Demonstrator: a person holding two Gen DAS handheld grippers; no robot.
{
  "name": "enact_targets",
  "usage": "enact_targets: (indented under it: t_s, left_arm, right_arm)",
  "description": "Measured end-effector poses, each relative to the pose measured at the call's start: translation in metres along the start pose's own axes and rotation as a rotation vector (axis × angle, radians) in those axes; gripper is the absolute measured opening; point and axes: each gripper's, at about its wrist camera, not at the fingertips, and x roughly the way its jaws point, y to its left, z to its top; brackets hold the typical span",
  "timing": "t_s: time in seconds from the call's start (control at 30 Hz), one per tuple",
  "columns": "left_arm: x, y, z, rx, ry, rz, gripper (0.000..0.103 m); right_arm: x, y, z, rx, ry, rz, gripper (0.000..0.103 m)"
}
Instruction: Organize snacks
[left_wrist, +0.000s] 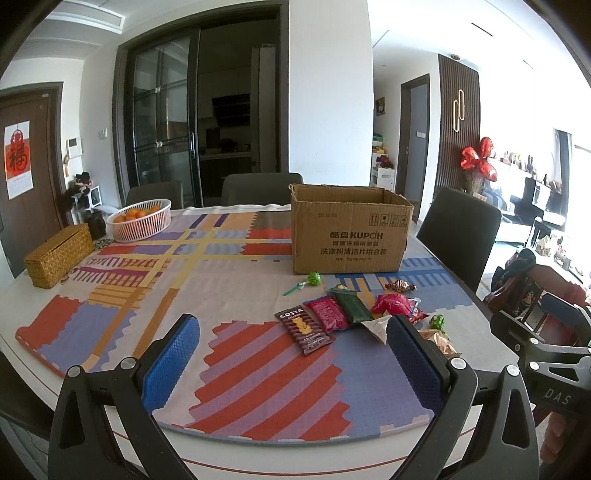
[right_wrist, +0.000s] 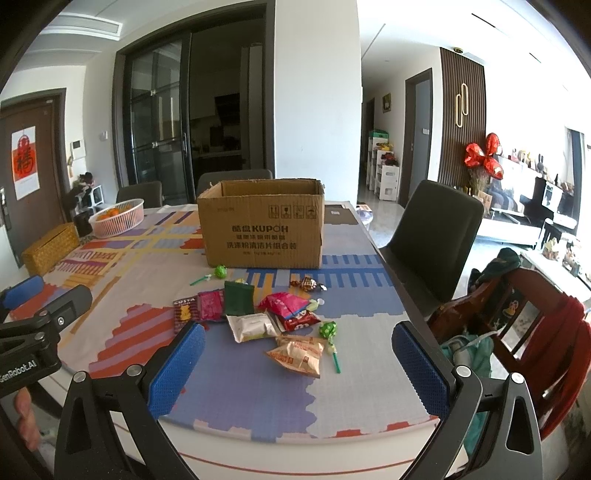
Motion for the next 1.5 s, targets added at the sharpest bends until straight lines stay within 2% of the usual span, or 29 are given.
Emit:
enact_targets:
  t_s: [0.37,0.67,0.8,1.03,1.23,1.5]
  left_arm:
    - [0.004,-0.002,0.005,0.015,0.018,-0.01,0.103]
    - [0.029,-0.009,0.002,0.073,0.061,-0.05,0.103]
    - [0.046,-0.014,0.003,0.114,0.078,-0.077,0.099]
    - [0.08,-0.031,0.007,0.233,0.103,-0.166,0.091]
    - [0.111,-0.053,0.005,0.371,0.133,-0.255,0.082]
    - [0.15,-0.072,0.0,0.469,0.176,-0.369,0.075]
  right_arm:
    - [-0.001,0.0,0.004,0.002,0.013,0.004,0.102]
    - [0.026,-0.007,-0.001,0.019,0.074,0.007,0.102]
    - [0.04,-0.008,0.0,0.024,0.105,0.007,0.102]
    - [0.068,-0.01,-0.001,0.04,0.168,0.023,0.101]
    - [0.096,-0.018,-0.005,0.081,0.24,0.03,0.094]
    - [0.124,-0.024,-0.013,0.105,0.318,0.031,0.086]
